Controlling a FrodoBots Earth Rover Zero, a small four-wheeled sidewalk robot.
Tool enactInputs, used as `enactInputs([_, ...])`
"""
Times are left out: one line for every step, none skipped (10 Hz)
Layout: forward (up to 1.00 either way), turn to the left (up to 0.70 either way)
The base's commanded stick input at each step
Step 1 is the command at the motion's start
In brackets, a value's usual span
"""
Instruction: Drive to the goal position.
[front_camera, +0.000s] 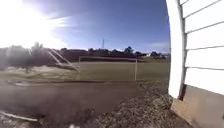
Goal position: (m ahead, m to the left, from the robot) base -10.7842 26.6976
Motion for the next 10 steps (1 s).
enactInputs([0.7,0.35])
enactInputs([0.7,0.35])
enactInputs([0.7,0.11])
enactInputs([0.7,0.06])
enactInputs([0.7,0.01])
enactInputs([0.0,0.0])
enactInputs([0.0,0.0])
enactInputs([0.0,0.0])
enactInputs([0.0,0.0])
enactInputs([0.0,0.0])
